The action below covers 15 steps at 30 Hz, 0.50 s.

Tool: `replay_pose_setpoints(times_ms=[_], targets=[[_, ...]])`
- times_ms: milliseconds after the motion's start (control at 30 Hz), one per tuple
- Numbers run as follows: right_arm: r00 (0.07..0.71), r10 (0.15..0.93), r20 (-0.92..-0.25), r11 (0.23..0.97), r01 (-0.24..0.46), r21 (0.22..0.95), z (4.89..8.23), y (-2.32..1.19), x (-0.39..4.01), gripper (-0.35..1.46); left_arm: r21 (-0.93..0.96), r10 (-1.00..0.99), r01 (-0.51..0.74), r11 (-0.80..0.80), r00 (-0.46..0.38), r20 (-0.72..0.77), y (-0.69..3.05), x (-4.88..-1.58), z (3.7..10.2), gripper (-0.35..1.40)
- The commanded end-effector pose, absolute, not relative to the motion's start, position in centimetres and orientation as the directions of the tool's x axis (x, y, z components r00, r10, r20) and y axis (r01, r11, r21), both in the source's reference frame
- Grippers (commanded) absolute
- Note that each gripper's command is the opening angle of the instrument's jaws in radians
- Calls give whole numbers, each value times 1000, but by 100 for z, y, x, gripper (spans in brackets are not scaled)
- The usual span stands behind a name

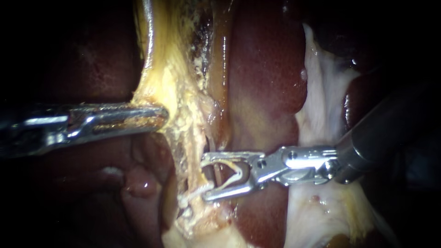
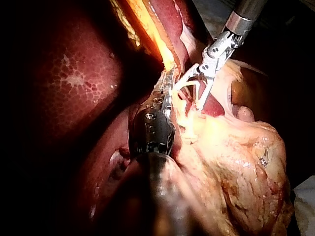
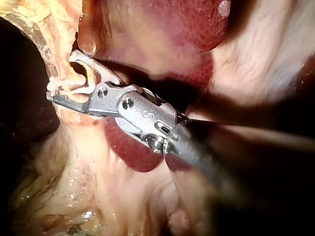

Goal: Clipping second clip left tube

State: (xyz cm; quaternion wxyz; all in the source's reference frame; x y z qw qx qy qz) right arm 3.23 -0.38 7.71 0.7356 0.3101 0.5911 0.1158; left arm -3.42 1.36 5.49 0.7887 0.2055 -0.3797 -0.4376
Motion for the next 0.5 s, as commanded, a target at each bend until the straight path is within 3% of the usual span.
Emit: replay_pose_setpoints(times_ms=[33, 500], targets=[[275, 539, -796, 777, 202, 596, 771, -40, 325, 58, 656, -846, 534, 533, 329, 419, 136, -342, 549, -35], [285, 547, -787, 717, 326, 616, 770, -43, 353, 56, 656, -846, 534, 533, 329, 419, 136, -343, 549, -35]])
